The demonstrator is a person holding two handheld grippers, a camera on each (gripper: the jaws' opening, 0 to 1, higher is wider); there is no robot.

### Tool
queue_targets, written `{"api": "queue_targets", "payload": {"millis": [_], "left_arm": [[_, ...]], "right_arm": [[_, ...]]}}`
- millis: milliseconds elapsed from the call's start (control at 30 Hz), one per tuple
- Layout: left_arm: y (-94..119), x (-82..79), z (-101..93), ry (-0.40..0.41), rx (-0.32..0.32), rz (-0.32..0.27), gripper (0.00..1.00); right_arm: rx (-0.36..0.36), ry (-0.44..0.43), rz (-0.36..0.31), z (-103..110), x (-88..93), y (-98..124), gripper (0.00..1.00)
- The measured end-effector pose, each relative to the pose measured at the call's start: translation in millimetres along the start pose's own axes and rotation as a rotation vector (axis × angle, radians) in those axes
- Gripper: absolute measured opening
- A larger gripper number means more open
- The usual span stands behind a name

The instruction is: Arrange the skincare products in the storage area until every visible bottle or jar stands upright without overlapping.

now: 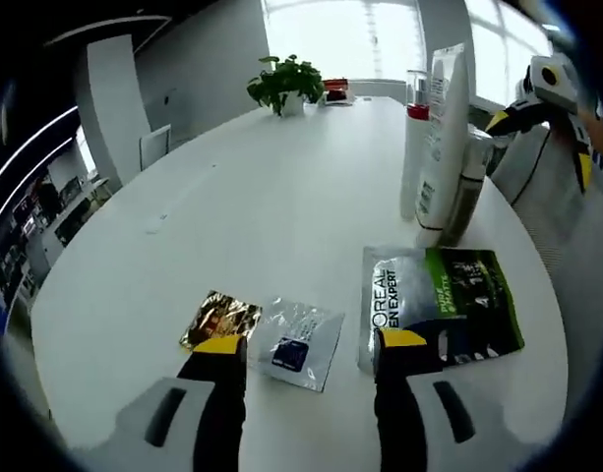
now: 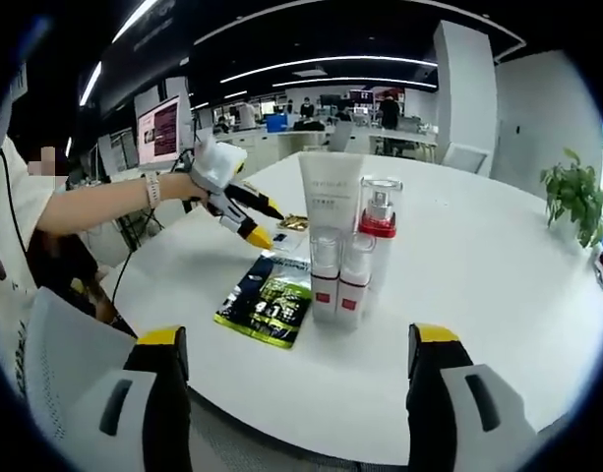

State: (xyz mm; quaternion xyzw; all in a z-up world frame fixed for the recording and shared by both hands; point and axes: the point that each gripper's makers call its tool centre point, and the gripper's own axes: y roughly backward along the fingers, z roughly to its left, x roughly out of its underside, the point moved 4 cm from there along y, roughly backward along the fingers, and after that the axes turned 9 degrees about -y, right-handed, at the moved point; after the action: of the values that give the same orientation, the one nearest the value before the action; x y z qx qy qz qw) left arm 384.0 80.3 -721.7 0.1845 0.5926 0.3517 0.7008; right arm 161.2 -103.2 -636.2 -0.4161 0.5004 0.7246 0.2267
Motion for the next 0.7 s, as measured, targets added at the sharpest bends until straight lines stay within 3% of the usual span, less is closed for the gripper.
{"api": "queue_targets", "payload": {"millis": [233, 500, 600, 700], "left_arm": [[-3.1, 3.9, 0.3, 0.006, 0.019, -0.015, 0.46], [-5.1, -3.6, 1.5, -0.062, 0.052, -0.023, 0.46], [-8.7, -3.1, 0.0, -0.098, 0.099, 0.000, 0.46], [-10.5, -6.1, -2.3, -0.109, 0.102, 0.009, 0.43]], "right_arm": [[0.007, -0.005, -0.006, 1.2, -2.4, -2.9, 0.91], [0.014, -0.033, 0.006, -1.2, 5.0, -3.3, 0.90], [0.017, -0.046, 0.004, -4.6, 5.4, -2.7, 0.90], [0.016, -0.057, 0.000, -5.8, 4.8, -2.9, 0.90]]}}
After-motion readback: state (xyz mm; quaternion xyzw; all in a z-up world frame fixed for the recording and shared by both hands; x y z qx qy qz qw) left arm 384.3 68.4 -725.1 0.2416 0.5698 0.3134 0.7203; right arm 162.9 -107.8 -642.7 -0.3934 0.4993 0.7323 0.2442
